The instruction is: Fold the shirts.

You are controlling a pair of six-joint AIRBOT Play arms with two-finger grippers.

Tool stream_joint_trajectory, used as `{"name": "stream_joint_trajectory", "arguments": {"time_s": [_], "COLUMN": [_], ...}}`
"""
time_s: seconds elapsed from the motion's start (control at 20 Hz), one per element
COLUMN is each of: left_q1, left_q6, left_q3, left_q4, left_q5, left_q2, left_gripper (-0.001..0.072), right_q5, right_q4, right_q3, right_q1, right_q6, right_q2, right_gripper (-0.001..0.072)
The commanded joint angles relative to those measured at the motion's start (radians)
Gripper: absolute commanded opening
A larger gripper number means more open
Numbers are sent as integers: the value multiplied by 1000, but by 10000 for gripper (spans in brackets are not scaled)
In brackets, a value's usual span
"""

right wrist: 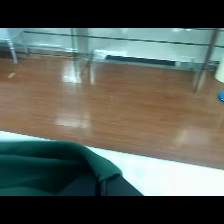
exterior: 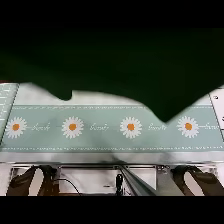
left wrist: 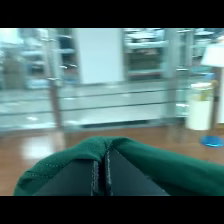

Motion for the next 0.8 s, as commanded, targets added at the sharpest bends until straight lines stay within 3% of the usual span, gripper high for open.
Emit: {"name": "stream_joint_trajectory", "arguments": {"time_s": [0.0, 0.25, 0.45, 0.75], "left_q1": [-67, -161, -161, -182], "left_q6": [-63, -118, -134, -88], "left_q3": [-11, -212, -448, -565], "left_q4": [244, 305, 230, 98], "left_q5": [-78, -101, -97, 56], "left_q2": [106, 97, -16, -386], "left_gripper": [21, 21, 21, 21], "right_q5": [85, 231, 225, -112], "right_q4": [-39, -11, 4, -5], "right_q3": [-9, -10, -145, -595], "right_q1": [0, 0, 17, 27], "right_q6": [29, 38, 14, -34], "right_q2": [72, 4, -78, -253], "right_gripper": [28, 27, 28, 28]}}
